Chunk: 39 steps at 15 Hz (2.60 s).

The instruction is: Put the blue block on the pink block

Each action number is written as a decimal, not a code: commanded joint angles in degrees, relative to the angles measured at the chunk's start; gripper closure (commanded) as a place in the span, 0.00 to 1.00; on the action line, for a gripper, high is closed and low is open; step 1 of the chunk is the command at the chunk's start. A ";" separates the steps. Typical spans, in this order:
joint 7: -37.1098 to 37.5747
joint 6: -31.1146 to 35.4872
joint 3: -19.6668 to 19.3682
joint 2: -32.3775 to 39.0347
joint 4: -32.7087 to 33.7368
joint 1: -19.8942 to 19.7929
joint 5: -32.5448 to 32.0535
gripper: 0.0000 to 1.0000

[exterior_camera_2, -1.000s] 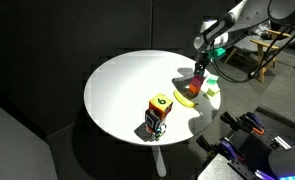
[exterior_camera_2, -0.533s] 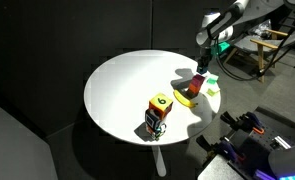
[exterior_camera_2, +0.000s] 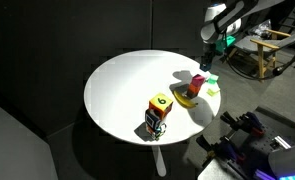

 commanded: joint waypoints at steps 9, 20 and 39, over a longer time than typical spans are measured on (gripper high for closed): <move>-1.46 5.64 1.72 -14.82 -15.44 1.37 -0.42 0.66; -4.03 7.65 3.96 -20.47 -22.71 2.20 1.01 0.66; -5.42 5.24 4.94 -19.45 -22.01 3.95 2.38 0.66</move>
